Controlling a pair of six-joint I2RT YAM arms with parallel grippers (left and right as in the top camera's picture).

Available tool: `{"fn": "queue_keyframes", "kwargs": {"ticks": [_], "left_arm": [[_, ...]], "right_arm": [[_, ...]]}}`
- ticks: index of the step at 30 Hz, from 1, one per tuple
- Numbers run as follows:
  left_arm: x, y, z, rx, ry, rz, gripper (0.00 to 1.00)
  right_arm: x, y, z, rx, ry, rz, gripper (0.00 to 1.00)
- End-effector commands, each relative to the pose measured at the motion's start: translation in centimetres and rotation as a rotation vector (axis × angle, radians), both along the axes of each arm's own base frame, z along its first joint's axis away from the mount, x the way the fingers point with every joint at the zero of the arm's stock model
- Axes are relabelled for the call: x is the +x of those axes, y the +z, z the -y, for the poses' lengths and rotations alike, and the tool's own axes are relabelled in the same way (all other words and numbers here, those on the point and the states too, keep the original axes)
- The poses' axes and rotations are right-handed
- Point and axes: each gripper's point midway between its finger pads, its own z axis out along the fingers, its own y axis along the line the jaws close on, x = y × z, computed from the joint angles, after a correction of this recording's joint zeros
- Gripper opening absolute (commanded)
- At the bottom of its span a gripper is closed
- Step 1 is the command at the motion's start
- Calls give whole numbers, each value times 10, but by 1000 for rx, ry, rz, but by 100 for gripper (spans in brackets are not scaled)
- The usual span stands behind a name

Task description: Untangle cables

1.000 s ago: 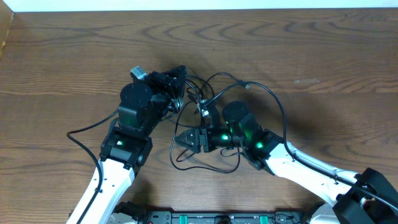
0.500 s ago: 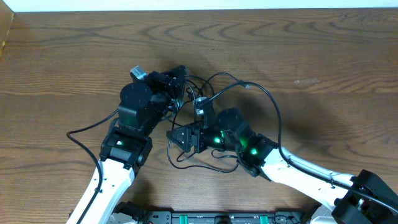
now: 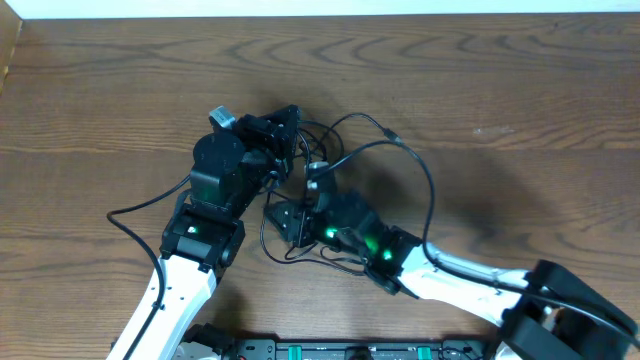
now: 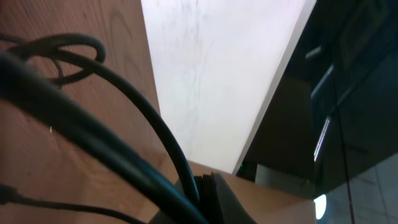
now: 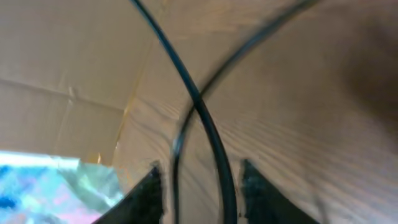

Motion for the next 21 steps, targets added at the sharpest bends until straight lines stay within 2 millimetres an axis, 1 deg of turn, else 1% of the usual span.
{"fn": "queue_keyframes", "kwargs": {"ticks": [1,2,3,4,5,8,9,10,11,12,13,15,17,18,19,21], "left_arm": [[0,7,1,-5,-1,20,8],[0,7,1,-6,-7,19,9],[0,7,2,-6,-8,19,9],[0,7,2,-6,-8,19,9],[0,7,2,-6,-8,19,9],[0,7,2,-6,-8,19,9],[0,7,2,-6,-8,19,9],[0,7,2,-6,-8,19,9],[0,7,2,-6,-8,19,9],[0,7,2,-6,-8,19,9],[0,7,2,-6,-8,19,9],[0,7,2,-6,-8,19,9],[0,7,2,-6,-8,19,9],[0,7,2,-6,-8,19,9],[0,7,2,-6,-8,19,9],[0,7,2,-6,-8,19,9]], "right_arm": [[-4,-10,-3,-15,8,-13,26],[-4,-11,-3,-17,11,-16,24],[-5,-11,-4,-18,12,-16,16],[-5,-12,-4,-20,13,-15,11],[-5,-12,-4,-22,16,-6,2],[-5,-13,-3,-57,46,63,1],[-6,-16,-2,-98,75,119,1],[-7,-18,-2,-113,90,133,1],[-14,-16,-5,-93,142,126,1],[-21,-11,-9,-63,188,122,8],[-25,-6,-12,-38,222,122,24],[-38,5,-17,23,311,122,62],[-44,10,-18,51,359,117,87],[-44,10,-18,54,365,110,96],[-44,8,-17,51,368,105,99],[-44,3,-14,32,365,84,99]]}}
